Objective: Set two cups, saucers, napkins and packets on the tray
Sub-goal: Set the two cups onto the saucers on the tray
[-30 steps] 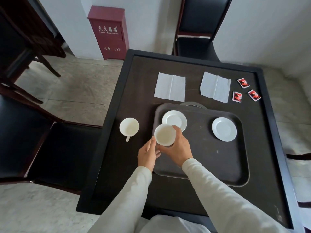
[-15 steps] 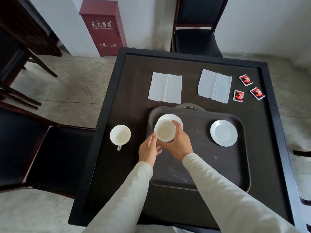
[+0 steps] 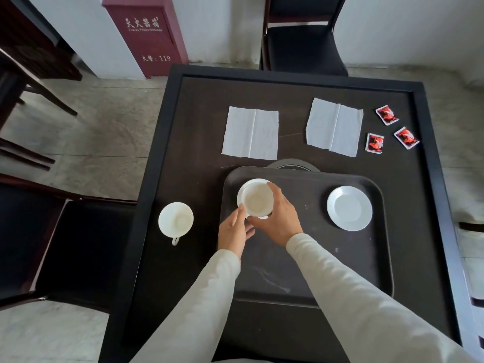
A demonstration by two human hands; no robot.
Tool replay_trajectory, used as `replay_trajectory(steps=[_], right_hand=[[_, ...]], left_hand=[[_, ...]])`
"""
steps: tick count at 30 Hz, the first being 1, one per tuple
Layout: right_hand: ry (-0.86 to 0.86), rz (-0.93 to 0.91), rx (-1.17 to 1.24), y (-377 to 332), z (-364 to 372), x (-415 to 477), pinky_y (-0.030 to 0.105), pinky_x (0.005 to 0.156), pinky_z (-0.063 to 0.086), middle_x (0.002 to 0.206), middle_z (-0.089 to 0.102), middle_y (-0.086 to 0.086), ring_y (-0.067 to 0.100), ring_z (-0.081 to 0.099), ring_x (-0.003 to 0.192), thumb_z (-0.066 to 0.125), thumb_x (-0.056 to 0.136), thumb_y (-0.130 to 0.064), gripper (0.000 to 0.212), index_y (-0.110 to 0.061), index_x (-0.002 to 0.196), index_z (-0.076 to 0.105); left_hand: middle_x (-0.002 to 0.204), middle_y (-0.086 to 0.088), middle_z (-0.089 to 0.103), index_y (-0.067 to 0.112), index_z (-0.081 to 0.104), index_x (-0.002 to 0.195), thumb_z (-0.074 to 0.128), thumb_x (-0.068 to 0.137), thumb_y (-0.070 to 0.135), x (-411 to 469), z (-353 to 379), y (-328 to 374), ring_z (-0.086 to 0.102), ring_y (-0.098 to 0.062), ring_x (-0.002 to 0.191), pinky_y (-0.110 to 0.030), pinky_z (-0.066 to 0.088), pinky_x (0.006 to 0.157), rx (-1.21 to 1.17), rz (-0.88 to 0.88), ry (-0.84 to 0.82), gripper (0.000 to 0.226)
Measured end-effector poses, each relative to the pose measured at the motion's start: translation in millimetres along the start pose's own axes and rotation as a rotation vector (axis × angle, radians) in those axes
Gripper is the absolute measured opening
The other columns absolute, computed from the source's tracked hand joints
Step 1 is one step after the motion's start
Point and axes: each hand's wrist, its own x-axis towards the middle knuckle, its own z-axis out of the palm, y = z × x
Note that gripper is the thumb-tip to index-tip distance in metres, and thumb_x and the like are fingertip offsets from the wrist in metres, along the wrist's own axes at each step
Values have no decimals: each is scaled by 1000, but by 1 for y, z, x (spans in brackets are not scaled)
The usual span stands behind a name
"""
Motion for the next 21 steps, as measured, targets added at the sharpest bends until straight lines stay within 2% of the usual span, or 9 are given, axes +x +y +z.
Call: replay_trajectory(steps=[2,6,9,15,21], right_hand=[[-1,5,3,1,-2,3,36,99,49,142,54,-2,24,55,123,83,73,-39,90,-29,148,33],[-5,19,5,3,-3,9,37,98,49,140,55,-1,24,56,121,83,73,-37,90,-30,148,34],[-3,27,5,5,-4,12,35,96,48,139,55,1,25,56,120,83,73,-35,91,-30,148,33],[-11,29,4,4,-3,12,40,98,49,141,53,2,27,56,122,84,73,-36,92,-29,149,32],[-20,50,13,2,-1,11,42,99,50,144,51,2,28,54,125,84,75,-36,95,-31,152,27]], left_hand=[[114,10,73,37,69,117,58,98,51,3,4,-1,76,-13,98,-27,61,84,8,7,-1,26],[119,7,71,32,67,127,56,98,52,8,10,-1,74,-16,101,-28,61,85,16,14,3,36],[122,7,70,33,65,128,56,98,53,10,12,0,73,-16,101,-24,59,81,29,16,2,37],[117,9,71,34,66,128,56,98,53,11,11,-1,74,-12,96,-18,58,74,38,11,14,37],[119,8,70,33,66,128,57,99,49,11,11,-1,74,-12,97,-19,59,74,34,5,14,34]])
